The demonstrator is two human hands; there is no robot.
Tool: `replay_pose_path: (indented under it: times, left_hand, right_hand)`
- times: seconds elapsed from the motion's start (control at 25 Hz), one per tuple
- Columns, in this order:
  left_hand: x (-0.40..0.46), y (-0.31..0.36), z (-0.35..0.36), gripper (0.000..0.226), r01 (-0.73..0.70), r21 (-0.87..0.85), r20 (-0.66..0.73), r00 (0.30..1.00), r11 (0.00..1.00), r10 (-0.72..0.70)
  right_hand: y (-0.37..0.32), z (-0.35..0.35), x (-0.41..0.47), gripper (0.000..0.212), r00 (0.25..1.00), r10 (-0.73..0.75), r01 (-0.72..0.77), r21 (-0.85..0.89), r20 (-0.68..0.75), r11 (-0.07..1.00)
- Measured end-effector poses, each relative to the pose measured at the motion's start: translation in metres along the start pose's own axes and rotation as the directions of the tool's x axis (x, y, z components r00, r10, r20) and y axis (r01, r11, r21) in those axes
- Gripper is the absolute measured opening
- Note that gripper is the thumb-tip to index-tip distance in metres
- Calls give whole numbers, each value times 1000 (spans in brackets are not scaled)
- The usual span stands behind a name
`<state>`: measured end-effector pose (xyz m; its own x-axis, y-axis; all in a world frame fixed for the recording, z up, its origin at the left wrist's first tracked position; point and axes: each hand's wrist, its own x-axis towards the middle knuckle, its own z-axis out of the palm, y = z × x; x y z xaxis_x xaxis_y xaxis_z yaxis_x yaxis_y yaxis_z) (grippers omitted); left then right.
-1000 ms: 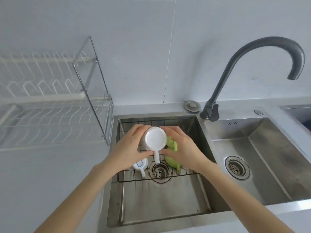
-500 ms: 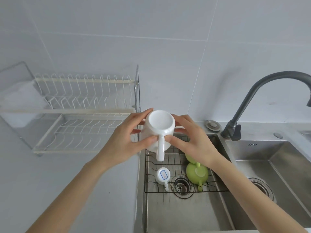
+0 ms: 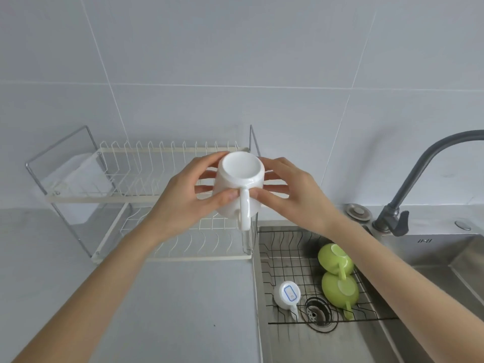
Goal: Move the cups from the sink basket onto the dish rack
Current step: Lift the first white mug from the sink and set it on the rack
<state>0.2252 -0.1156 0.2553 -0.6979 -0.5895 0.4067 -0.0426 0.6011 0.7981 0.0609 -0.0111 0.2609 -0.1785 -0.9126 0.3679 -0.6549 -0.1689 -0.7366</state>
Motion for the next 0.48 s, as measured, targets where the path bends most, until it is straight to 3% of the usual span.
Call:
replay_pose_path:
  times: [0.24,0.48]
  left_hand:
    - [43,-11,-41,61,16,53,-1,1000,998,-16]
    - [96,-35,-58,52,57,149,14,998,987,-60]
  right_hand:
    - [-17,-1,62,61,999,-20,27,-168,45,985]
    - [-12,-8,125,65,990,28,23,-350,139,936]
